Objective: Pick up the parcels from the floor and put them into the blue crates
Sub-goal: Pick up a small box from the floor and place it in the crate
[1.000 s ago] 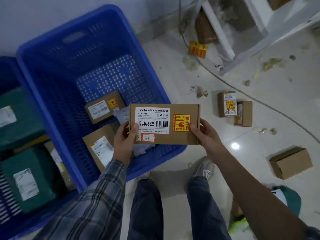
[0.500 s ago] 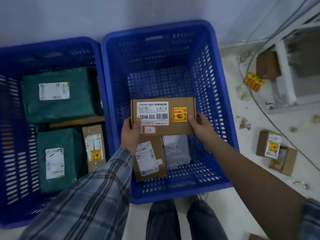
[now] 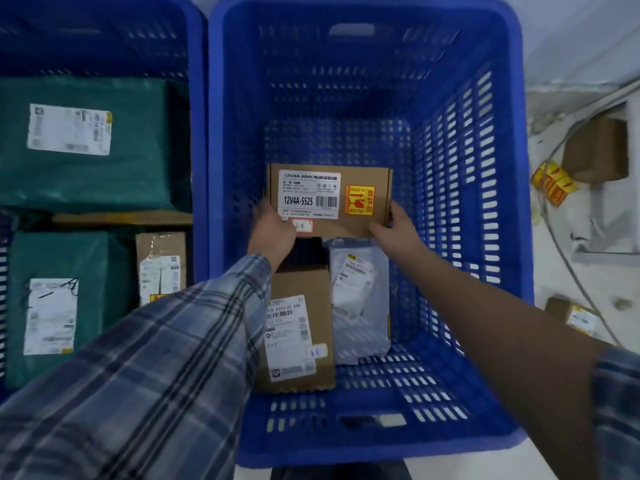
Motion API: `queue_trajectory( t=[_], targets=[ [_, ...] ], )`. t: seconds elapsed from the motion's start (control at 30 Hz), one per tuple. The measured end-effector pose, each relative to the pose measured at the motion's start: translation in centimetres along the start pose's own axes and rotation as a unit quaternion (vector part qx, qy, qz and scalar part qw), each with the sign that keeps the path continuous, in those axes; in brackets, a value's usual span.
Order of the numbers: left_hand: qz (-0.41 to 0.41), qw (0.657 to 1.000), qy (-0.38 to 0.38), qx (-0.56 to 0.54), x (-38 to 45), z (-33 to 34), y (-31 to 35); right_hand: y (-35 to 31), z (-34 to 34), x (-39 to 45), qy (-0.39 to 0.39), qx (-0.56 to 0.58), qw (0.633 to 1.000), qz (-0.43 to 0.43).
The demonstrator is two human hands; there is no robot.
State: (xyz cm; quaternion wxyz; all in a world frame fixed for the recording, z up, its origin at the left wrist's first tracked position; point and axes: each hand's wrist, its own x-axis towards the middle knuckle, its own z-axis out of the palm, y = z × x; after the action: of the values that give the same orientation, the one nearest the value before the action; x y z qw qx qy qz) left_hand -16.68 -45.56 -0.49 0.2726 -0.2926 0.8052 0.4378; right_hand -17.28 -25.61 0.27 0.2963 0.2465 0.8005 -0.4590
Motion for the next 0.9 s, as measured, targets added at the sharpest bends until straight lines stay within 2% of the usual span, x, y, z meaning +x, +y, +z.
queue_trajectory(
  t=[0.27, 0.37, 0.47, 0.57, 0.7, 0.77, 0.9],
  targets=[
    [-0.077, 0.997, 0.000, 0.003, 5.9, 3.3, -4.0, 2.6, 3.5, 5.9, -0.066, -0.015, 0.997, 0.035],
    [-0.043, 0.999, 0.014, 0.003, 6.0, 4.8, -4.9, 3.6, 4.3, 6.4, -0.074, -0.012, 0.996, 0.043],
    [-0.007, 0.993, 0.013, 0.115, 6.2, 5.2, -5.2, 4.0, 5.2, 6.7, -0.083, -0.007, 0.996, 0.030],
    [-0.034, 0.963, -0.030, 0.265, 6.3, 5.2, -5.1, 4.1, 5.3, 6.5, -0.110, -0.025, 0.994, 0.013],
    [-0.070, 0.977, -0.054, 0.191, 5.9, 4.5, -4.4, 4.1, 4.5, 5.0, -0.119, -0.105, 0.987, -0.006],
    [-0.046, 0.986, -0.027, 0.159, 4.6, 3.8, -4.0, 4.1, 3.6, 3.4, -0.090, -0.121, 0.989, 0.006],
    [-0.028, 0.990, 0.000, 0.136, 0.0, 3.3, -2.6, 4.3, 0.4, -2.5, 0.028, -0.035, 0.999, -0.017]
  ],
)
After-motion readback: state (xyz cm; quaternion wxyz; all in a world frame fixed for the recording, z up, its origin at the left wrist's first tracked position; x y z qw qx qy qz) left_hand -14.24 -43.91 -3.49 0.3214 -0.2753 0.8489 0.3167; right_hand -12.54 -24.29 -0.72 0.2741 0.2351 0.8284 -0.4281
